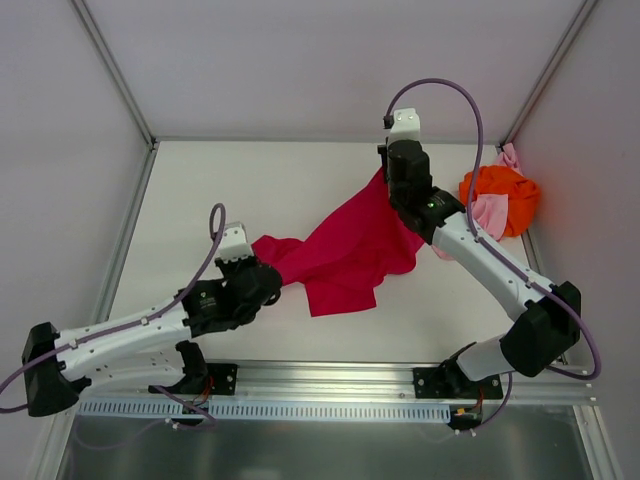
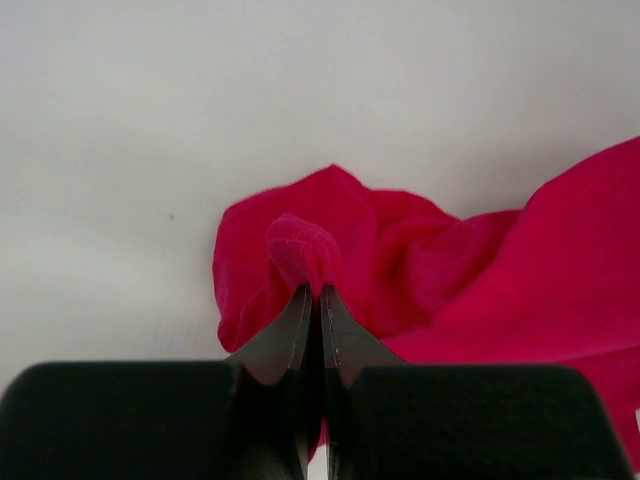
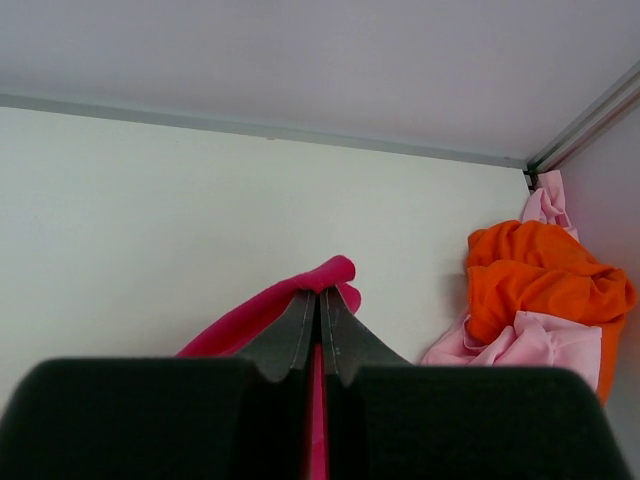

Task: Fold and stack the t-shirts
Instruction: Flatten out the tshirt

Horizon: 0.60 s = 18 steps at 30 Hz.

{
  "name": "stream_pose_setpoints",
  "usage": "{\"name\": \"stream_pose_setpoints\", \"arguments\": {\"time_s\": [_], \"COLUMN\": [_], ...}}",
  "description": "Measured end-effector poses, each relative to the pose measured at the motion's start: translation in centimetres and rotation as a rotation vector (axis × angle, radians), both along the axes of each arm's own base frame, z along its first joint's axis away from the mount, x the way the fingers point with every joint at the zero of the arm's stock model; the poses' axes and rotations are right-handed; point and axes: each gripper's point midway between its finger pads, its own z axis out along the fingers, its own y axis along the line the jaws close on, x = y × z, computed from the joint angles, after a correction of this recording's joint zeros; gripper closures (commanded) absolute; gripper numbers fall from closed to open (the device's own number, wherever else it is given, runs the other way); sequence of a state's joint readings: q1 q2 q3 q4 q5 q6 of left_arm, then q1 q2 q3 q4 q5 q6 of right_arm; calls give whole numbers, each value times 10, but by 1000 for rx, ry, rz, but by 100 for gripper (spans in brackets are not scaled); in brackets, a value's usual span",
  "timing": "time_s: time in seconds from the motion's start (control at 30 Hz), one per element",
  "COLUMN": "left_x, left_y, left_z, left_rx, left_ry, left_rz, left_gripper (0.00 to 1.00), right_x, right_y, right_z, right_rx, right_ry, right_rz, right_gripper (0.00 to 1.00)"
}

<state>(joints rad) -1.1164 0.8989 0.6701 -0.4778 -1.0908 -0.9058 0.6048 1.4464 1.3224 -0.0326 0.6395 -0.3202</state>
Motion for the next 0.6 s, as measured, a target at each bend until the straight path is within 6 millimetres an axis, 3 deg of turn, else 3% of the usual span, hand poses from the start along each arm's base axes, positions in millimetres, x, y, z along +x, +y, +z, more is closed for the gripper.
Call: {"name": "stream_pose_setpoints", "arguments": {"time_s": [0.23, 0.43, 0.6], "left_x": [65, 122, 162], "left_y": [-16, 43, 53], "left_z": [43, 54, 43], "left_rx": [132, 65, -5], "left_ry": [19, 49, 88], "left_rz": [19, 147, 161], "left_gripper": [100, 100, 100], "right_x": [0, -5, -13], "right_y": [-5, -21, -42], "right_z": [1, 4, 22], "right_rx": [-19, -83, -99], "right_ry": [-3, -13, -65], "right_rz": [-22, -75, -160], "right_gripper": [99, 99, 99]}}
